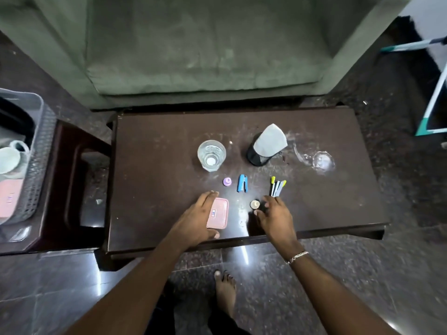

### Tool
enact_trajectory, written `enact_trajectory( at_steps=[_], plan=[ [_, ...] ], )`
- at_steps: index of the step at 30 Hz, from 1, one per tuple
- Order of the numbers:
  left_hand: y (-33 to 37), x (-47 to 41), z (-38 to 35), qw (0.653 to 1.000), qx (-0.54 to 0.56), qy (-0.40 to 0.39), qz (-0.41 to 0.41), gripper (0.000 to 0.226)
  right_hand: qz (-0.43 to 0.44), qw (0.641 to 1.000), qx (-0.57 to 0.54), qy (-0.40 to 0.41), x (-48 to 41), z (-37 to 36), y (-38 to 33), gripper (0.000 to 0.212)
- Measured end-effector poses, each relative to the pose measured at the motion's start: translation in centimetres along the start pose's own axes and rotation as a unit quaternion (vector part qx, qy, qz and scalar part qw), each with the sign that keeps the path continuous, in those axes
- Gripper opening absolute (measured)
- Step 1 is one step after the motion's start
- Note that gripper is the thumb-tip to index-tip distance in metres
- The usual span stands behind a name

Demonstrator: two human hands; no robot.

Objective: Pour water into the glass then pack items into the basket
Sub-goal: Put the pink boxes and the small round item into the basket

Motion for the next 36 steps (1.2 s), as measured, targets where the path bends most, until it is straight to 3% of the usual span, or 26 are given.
enact_trajectory(
  at_steps=[5, 11, 15, 21, 25, 31, 36],
  plan=[
    [-0.5, -1.2, -1.3, 1.000, -0.002, 0.012, -0.004, 0.112, 0.005, 1.000, -0.028, 0.013, -1.3, -1.4, 0.8, 0.033],
    [-0.8, -0.5, -0.4, 0.999, 0.020, 0.022, -0.016, 0.100, 0.028, 0.999, -0.018, 0.008, -1.8, -2.7, 0.2, 0.009],
    [-1.9, 1.6, 3.4, 0.995, 0.074, 0.059, -0.014, 0.101, 0.048, 0.998, -0.040, 0.021, -1.0, -1.6, -2.6, 0.018],
    [-5.0, 8.4, 14.3, 0.985, 0.098, 0.140, -0.023, 0.101, 0.150, 0.978, -0.142, 0.002, 1.9, 0.5, -14.8, 0.013],
    [-8.0, 14.3, 23.2, 0.976, 0.081, 0.201, -0.026, 0.102, 0.210, 0.957, -0.198, -0.004, 3.8, 1.8, -25.7, 0.025],
    [-15.4, 24.2, 36.0, 0.952, 0.071, 0.295, 0.032, 0.100, 0.291, 0.924, -0.246, -0.037, 6.4, 1.3, -41.5, 0.017],
    [-22.8, 29.0, 43.2, 0.952, 0.032, 0.289, 0.092, 0.096, 0.339, 0.913, -0.219, -0.065, 8.0, -1.3, -51.2, 0.018]
  ],
)
Point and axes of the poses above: each hand's wrist, its own x-axis away from the middle knuckle, its own z-axis out of the back of the hand, y = z × x, the point moved 7 cm from there along -x, towards the middle knuckle, and after that the axes turned 12 degrees about x, right-handed, at the moved point
